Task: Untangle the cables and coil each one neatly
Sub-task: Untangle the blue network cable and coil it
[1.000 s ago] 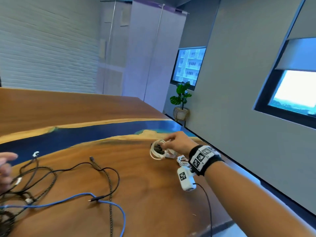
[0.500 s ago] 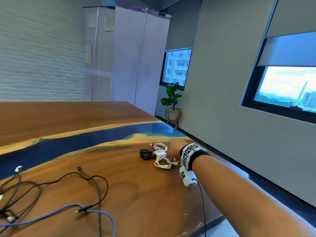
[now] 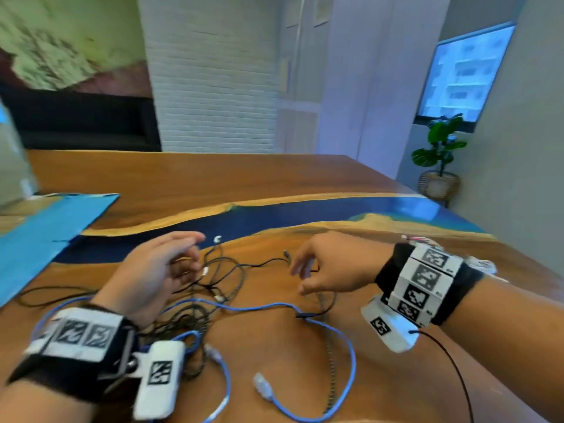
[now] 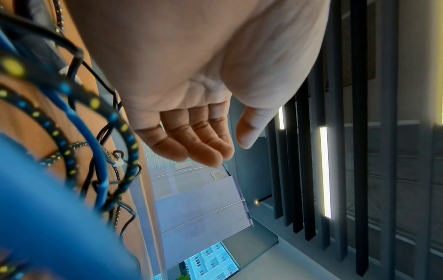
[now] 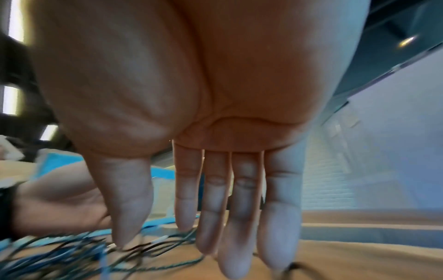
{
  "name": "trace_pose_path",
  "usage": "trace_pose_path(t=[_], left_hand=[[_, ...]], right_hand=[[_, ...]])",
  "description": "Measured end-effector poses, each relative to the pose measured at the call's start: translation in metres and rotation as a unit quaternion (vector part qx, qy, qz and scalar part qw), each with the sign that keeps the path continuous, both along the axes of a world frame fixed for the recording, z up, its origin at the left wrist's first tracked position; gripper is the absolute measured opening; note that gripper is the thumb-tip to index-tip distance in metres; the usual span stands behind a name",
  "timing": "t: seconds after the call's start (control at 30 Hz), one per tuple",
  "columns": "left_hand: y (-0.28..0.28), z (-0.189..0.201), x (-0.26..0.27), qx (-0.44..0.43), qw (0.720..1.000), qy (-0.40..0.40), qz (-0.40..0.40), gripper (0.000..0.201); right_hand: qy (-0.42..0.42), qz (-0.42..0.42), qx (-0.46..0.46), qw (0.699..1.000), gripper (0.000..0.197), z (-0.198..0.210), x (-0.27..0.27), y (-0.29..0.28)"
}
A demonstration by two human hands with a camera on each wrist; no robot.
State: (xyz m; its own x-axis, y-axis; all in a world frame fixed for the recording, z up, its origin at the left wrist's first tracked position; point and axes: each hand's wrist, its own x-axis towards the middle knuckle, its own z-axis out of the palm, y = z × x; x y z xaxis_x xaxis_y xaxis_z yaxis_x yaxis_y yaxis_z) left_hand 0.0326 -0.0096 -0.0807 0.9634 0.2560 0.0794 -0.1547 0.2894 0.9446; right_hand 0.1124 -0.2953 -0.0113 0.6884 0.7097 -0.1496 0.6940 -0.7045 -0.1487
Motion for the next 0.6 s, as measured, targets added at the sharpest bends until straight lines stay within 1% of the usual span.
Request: trace_pose_path(t=[0.07,0.1,0.17,0.2,0.3,0.37,0.4,0.43,0.5,0.57,0.6], left_hand=[[-0.014,0.008,-0.008,0.038,0.999,-0.021,0.017,0.019],[-0.011,0.008,-0.010,0.045,0.998,-0.022,0.025,0.019],[-0.007,0.008,-0.010,0.048,0.998,0.005,0.039,0.018],[-0.006,0.010,-0.011,0.044,0.998,0.021,0.048,0.018],[-0.007,0.012,-0.013,0.052,0.998,0.022,0.040,0.017],[-0.005,0.013,-0.014,0.060,0.997,0.026,0.045,0.016],[-0.003,0.014,-0.015,0.070,0.996,0.029,0.048,0.015],[-0.001,0.014,-0.016,0.089,0.994,0.030,0.050,0.014],[0.002,0.017,-0.018,0.132,0.989,0.030,0.055,0.013],[0.006,0.021,-0.019,0.135,0.989,0.021,0.061,0.017],[0.007,0.023,-0.020,0.127,0.990,0.008,0.067,0.022]], right_hand=[[0.005,0.059,-0.026,0.998,0.040,-0.011,-0.015,0.032],[0.002,0.082,-0.038,0.996,0.043,-0.019,-0.019,0.047],[-0.015,0.110,-0.064,0.992,0.044,-0.031,-0.023,0.075],[-0.025,0.121,-0.078,0.989,0.039,-0.036,-0.025,0.088],[-0.053,0.139,-0.121,0.981,0.015,-0.041,-0.025,0.121],[-0.061,0.141,-0.118,0.981,0.015,-0.036,-0.020,0.133],[-0.058,0.130,-0.092,0.985,0.015,-0.031,-0.015,0.136],[-0.050,0.111,-0.047,0.991,0.014,-0.024,-0.009,0.137],[-0.051,0.072,0.072,0.993,0.015,-0.007,0.004,0.134],[-0.068,0.044,0.180,0.980,0.018,0.005,0.017,0.129],[-0.068,0.029,0.230,0.970,0.018,0.007,0.023,0.125]])
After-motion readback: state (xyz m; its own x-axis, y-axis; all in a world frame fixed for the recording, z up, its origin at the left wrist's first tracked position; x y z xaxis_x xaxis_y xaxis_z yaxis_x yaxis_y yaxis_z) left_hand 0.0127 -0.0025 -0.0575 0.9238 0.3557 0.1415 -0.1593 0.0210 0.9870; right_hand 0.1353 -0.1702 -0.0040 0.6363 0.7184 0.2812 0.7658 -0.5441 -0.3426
